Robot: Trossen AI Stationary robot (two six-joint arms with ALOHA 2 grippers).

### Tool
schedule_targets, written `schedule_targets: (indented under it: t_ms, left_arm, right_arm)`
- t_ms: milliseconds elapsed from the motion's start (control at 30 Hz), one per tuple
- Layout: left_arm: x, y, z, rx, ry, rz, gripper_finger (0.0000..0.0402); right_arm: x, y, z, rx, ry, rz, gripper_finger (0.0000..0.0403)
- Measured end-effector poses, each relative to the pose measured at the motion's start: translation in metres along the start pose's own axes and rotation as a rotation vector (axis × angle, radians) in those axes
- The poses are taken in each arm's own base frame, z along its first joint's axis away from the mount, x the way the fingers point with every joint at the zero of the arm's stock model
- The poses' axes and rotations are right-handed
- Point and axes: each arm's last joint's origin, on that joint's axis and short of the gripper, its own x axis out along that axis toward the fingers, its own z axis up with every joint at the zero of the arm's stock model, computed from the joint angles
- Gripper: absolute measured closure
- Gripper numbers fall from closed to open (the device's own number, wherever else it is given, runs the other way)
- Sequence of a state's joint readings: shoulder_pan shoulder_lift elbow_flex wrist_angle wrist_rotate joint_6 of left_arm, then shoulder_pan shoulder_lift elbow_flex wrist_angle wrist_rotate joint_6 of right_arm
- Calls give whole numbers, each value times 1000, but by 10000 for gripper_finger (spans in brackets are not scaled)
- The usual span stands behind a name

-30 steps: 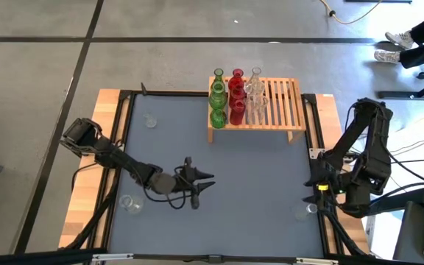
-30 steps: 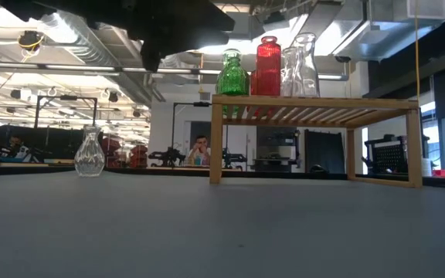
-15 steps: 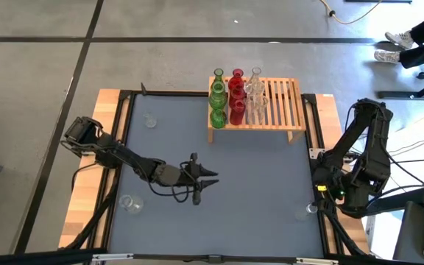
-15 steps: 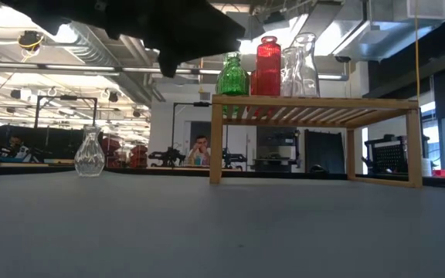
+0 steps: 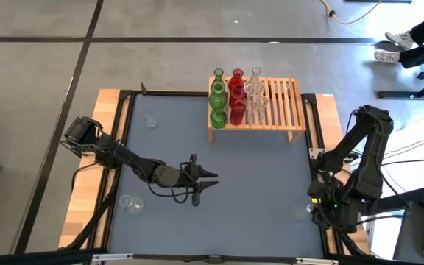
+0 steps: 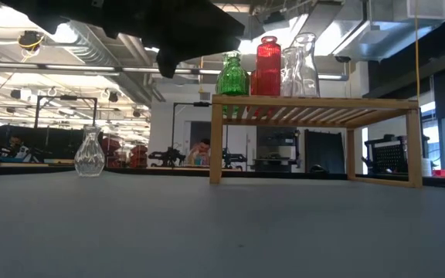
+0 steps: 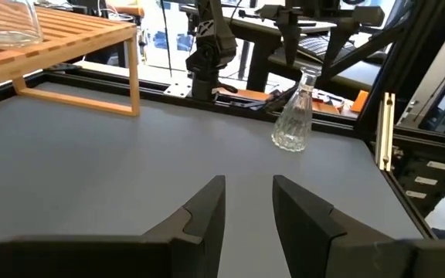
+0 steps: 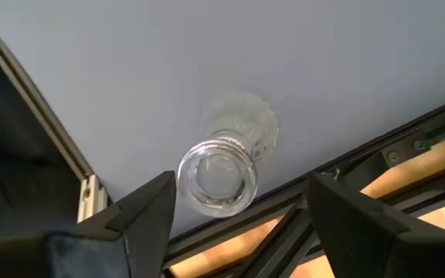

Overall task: Sort vases onto shelf
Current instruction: Put the bottom right transparent vase on the shelf

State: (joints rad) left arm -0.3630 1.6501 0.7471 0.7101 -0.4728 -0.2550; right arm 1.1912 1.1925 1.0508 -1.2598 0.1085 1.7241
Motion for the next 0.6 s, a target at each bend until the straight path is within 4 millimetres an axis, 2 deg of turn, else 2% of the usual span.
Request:
schedule_targets:
  t_ms: [367,467,600]
  left_arm:
    - [0,0,0,0,-2,8,299]
    - [0,0,0,0,-2,8,299]
    - [0,0,0,0,-2,8,299]
  right_arm:
    - [20,13,-3,-40,-68,-88,140]
    - [26,17,-4,-43,-73,-115,175]
    - [33,20,-5,-51,-81,-148,253]
